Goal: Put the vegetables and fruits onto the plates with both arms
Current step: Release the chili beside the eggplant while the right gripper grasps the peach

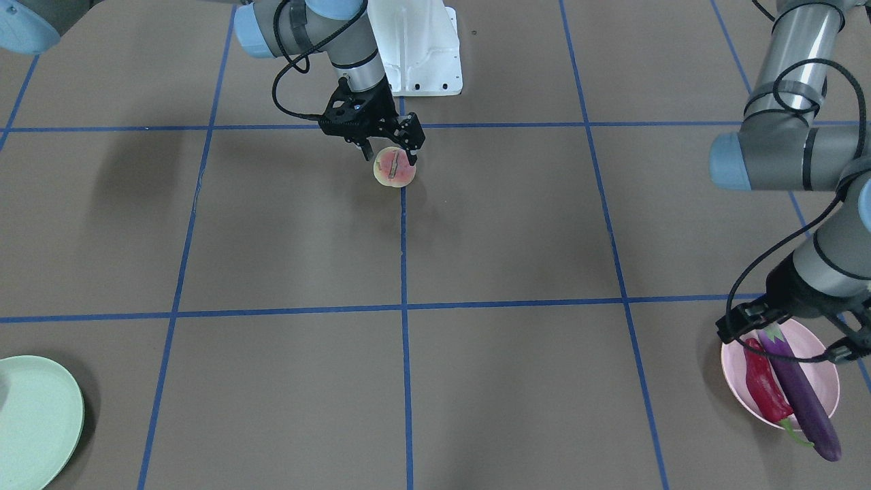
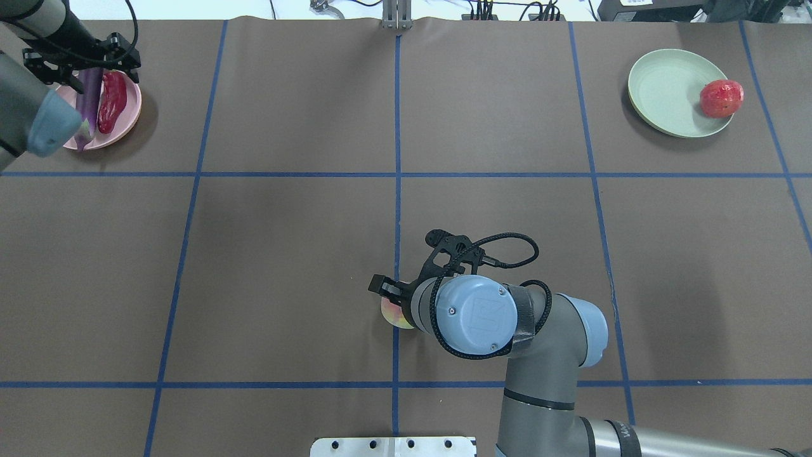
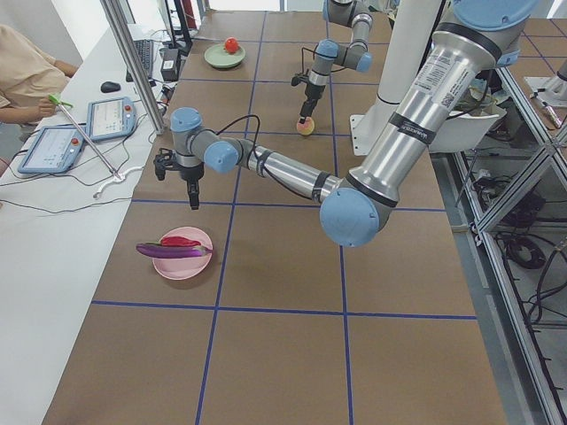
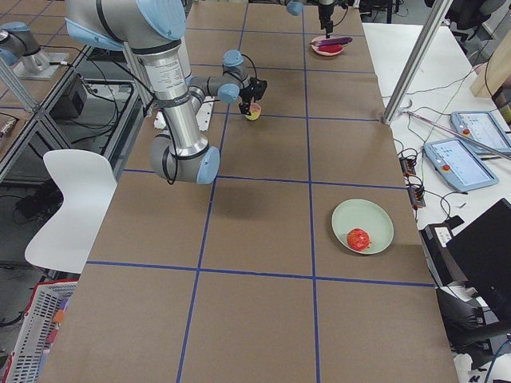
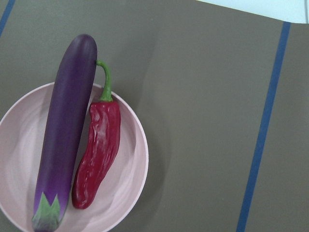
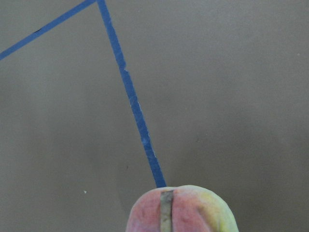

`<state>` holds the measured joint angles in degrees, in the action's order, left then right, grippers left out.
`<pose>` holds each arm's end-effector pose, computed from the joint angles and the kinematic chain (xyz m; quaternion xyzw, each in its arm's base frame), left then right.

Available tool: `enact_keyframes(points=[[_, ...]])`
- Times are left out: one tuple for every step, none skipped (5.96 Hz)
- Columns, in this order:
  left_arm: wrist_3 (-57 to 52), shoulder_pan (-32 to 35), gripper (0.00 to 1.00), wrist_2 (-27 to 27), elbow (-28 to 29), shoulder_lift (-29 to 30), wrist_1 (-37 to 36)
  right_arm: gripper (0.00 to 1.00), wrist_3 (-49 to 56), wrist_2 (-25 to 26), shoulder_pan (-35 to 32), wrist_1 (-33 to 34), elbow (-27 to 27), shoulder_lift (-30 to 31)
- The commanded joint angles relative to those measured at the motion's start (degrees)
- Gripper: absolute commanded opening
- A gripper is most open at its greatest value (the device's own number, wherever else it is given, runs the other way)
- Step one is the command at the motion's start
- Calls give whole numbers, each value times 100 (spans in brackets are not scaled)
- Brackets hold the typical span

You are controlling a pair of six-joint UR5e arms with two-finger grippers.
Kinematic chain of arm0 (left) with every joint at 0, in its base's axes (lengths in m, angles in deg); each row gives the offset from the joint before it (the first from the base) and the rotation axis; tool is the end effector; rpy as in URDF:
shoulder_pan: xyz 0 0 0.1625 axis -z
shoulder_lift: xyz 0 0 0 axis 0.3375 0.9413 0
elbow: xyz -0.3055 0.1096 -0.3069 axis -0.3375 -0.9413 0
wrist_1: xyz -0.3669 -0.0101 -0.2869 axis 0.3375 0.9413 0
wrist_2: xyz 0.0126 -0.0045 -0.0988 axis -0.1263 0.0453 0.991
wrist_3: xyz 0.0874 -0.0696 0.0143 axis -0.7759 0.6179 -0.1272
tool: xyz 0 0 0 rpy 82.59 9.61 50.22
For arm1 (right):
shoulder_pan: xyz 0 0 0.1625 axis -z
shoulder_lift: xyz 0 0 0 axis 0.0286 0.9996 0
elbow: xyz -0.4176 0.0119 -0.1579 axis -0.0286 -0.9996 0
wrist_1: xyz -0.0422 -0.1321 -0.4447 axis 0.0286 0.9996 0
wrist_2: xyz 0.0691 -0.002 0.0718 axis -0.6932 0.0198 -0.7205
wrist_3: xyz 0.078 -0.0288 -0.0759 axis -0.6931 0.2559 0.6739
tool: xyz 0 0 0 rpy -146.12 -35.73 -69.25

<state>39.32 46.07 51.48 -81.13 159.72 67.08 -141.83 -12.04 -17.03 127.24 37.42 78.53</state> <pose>0.2412 -0.7128 0.4356 0.0300 0.3688 -0.1468 0.9173 -0.6459 -0.3194 0.2065 0.0249 -0.4823 0.2168 0.8484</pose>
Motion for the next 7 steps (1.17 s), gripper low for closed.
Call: enact_keyframes(points=[[-43,21,100,214,-1418,-1062,-57,100,1,-2,1,9,-139,-25],[-43,21,100,363,-2113,-1608,-57,100,-16,-2,9,0,-148,-77],[-43,21,100,373,-2677,-2074,-57,100,-17,7,9,-26,-262,-130],[-43,21,100,373,-2987,-2340,-66,100,-8,7,9,-35,-419,-252],[-43,30,100,373,-3042,-2360,-66,91,-17,-2,9,-35,-430,-245],[-51,64,100,373,-3060,-2369,-57,39,-8,7,9,-35,-421,-193],[-52,100,100,373,-3200,-2482,-118,0,44,7,-17,-35,-377,-157]])
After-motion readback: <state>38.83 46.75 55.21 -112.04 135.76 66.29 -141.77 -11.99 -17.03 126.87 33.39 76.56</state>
